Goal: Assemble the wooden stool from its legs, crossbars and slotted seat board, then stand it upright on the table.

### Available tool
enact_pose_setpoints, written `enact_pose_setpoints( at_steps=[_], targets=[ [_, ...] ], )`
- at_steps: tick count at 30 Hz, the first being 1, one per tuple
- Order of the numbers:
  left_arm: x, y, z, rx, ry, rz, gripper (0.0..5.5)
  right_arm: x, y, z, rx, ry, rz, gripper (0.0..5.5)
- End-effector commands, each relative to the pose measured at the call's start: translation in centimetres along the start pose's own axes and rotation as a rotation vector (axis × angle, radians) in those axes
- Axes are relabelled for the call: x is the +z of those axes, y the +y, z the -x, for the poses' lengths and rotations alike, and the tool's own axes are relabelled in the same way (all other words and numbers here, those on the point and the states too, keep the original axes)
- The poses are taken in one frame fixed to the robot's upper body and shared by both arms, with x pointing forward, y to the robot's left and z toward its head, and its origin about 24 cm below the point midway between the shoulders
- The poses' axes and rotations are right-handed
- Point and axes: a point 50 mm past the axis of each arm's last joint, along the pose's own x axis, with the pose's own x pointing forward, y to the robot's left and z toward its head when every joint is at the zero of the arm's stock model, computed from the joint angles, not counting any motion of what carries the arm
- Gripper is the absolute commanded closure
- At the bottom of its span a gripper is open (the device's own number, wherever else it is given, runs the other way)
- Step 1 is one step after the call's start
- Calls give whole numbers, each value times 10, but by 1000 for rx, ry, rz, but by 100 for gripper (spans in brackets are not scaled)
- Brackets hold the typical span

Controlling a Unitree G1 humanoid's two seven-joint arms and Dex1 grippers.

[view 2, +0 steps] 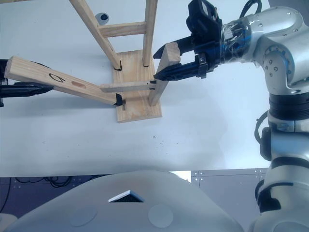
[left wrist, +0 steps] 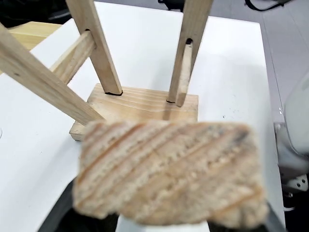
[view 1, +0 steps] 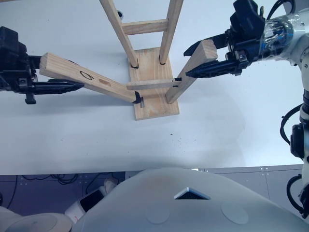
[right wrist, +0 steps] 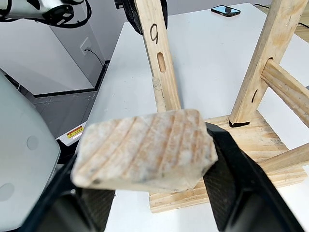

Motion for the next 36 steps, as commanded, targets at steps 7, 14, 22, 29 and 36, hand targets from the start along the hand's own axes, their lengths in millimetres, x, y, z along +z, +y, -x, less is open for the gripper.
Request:
enact_pose_setpoints(
  at_steps=[7, 14, 22, 29, 36],
  targets=[
    [18, -6, -13, -56, 7, -59, 349, -18, 2, -3, 9, 33, -96, 319],
    [-4, -9, -29, -48, 166, -112, 349, -18, 2, -4, 12, 41, -90, 319],
    [25, -18, -47, -80, 139, -192, 349, -20, 5, -7, 19, 46, -91, 319],
    [34, -7, -50, -62, 160, -198, 349, -24, 8, -13, 21, 32, -94, 321],
    [37, 0, -56, -66, 172, -188, 349, -26, 10, -17, 16, 11, -99, 322]
  ],
)
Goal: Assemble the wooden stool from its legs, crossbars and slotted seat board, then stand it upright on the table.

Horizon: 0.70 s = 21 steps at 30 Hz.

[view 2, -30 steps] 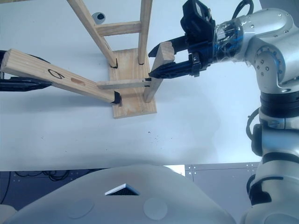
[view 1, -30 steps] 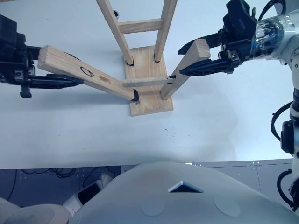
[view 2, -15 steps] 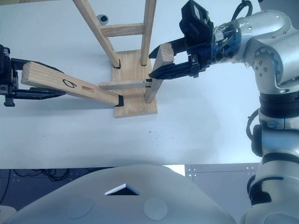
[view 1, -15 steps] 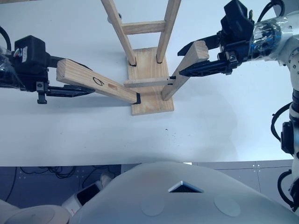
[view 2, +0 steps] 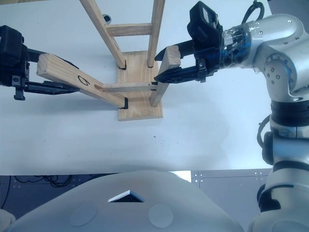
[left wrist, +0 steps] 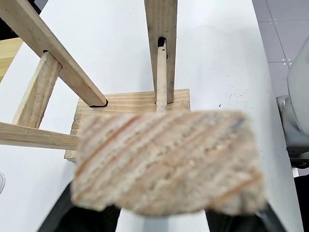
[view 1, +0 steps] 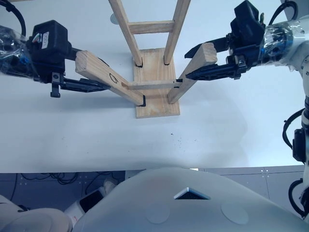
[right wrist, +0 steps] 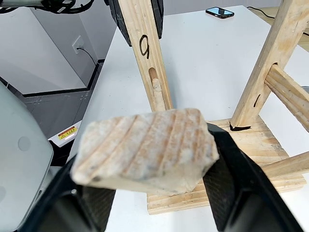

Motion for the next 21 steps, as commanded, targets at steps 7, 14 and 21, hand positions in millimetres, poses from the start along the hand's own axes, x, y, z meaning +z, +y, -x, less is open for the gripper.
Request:
enact_pose_setpoints(
  at_steps=[7, 14, 21],
  targets=[
    [8, 5, -32, -31, -16, -44, 349, -21, 5, -21, 54, 13, -97, 323],
    [-3, -15, -98, -91, 68, -37, 349, -31, 22, -42, 119, 60, -96, 325],
    [-15, -1, -102, 19, -37, 32, 349, -35, 24, -57, 99, 62, -85, 330]
  ],
)
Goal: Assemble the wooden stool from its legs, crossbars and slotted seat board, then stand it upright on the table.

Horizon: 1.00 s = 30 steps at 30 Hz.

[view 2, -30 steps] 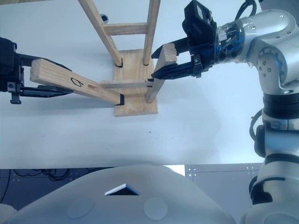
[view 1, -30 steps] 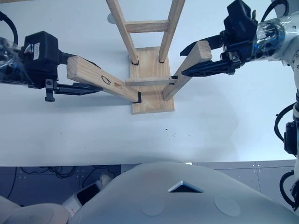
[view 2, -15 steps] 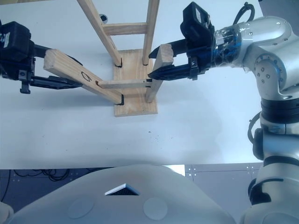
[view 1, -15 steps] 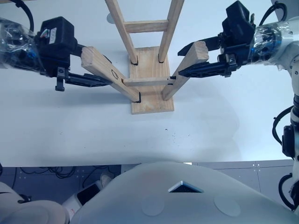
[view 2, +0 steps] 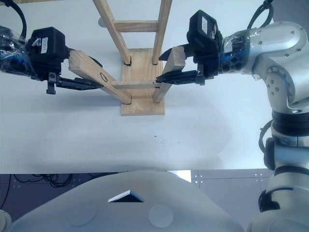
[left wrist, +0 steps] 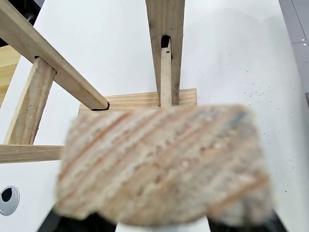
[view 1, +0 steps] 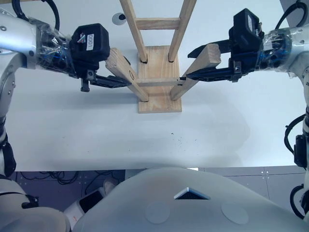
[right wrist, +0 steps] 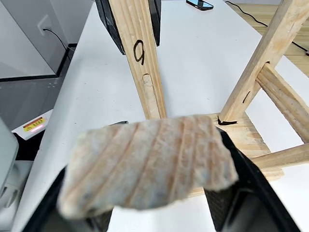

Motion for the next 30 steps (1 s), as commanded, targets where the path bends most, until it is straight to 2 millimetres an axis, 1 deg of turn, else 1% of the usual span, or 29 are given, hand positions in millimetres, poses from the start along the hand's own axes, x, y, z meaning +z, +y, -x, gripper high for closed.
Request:
enact_pose_setpoints(
  at_steps=[1, 2, 3, 6, 9, 12, 15, 17, 20, 22, 24, 25, 27, 28, 30],
  targets=[
    [-22, 0, -49, 60, -131, 129, 308, -20, 22, -52, 219, -25, -153, 330],
    [-21, 5, -40, 101, -175, 148, 301, -14, 19, -50, 215, -57, -158, 330],
    [-21, 9, -34, 133, -206, 167, 275, -9, 17, -49, 215, -86, -164, 293],
    [-24, 17, -14, 219, -256, 205, 236, 8, 12, -43, 225, -174, -179, 241],
    [-31, 25, -3, 300, -242, 219, 236, 21, 10, -41, 254, -238, -199, 241],
    [-38, 40, 4, 426, -238, 220, 236, 37, 11, -49, 280, -290, -187, 241],
    [-38, 54, 8, 512, -310, 231, 236, 51, 12, -56, 298, -337, -179, 241],
    [-40, 58, 10, 538, -351, 234, 236, 56, 16, -58, 320, -361, -175, 241],
    [-51, 61, 14, 581, -369, 236, 236, 59, 21, -58, 326, -381, -173, 241],
    [-56, 61, 27, 661, -439, 258, 236, 71, 18, -45, 291, -456, -158, 241],
    [-62, 53, 45, 733, -534, 291, 236, 93, 10, -19, 243, -600, -153, 241],
    [-65, 39, 52, 740, -563, 286, 236, 107, 3, 4, 210, -711, -176, 241],
    [-64, 11, 62, 728, -626, 303, 236, 124, -9, 46, 153, -896, -233, 241],
    [-64, -4, 64, 697, -650, 334, 236, 127, -15, 65, 110, -962, -258, 241],
    [-66, -28, 59, 611, -642, 401, 236, 124, -22, 91, 1, -1007, -290, 241]
  ],
)
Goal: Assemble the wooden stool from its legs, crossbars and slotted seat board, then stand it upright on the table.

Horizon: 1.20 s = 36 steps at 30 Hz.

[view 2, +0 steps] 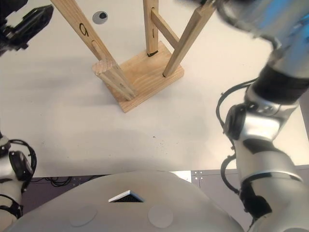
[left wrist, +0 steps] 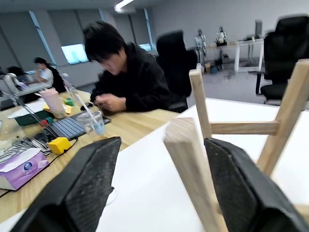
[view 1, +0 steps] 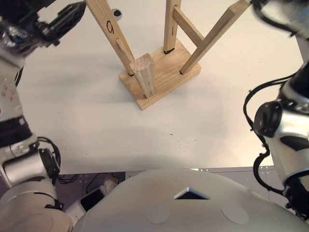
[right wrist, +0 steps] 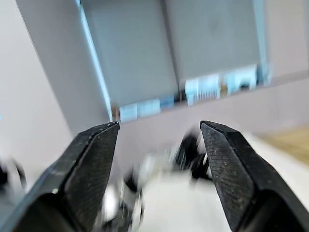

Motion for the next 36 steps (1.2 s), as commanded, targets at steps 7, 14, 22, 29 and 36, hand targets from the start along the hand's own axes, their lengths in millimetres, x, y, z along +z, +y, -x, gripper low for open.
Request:
enact_pose_setpoints(
  at_steps=[7, 14, 22, 29, 36],
  targets=[
    [-66, -104, 7, -249, 303, 207, 236, 33, -47, 69, -552, 26, 155, 241],
    [-117, -115, -29, -167, 279, 254, 236, 5, -60, 69, -531, 189, 181, 241],
    [-129, -102, -35, -129, 189, 311, 331, -1, -71, 94, -582, 247, 173, 234],
    [-120, -88, -11, -240, 168, 518, 401, -38, -75, 145, -495, 588, 68, 234],
    [-93, -65, 7, -437, 245, 649, 412, -80, -74, 163, -310, 619, -263, 157]
  ],
)
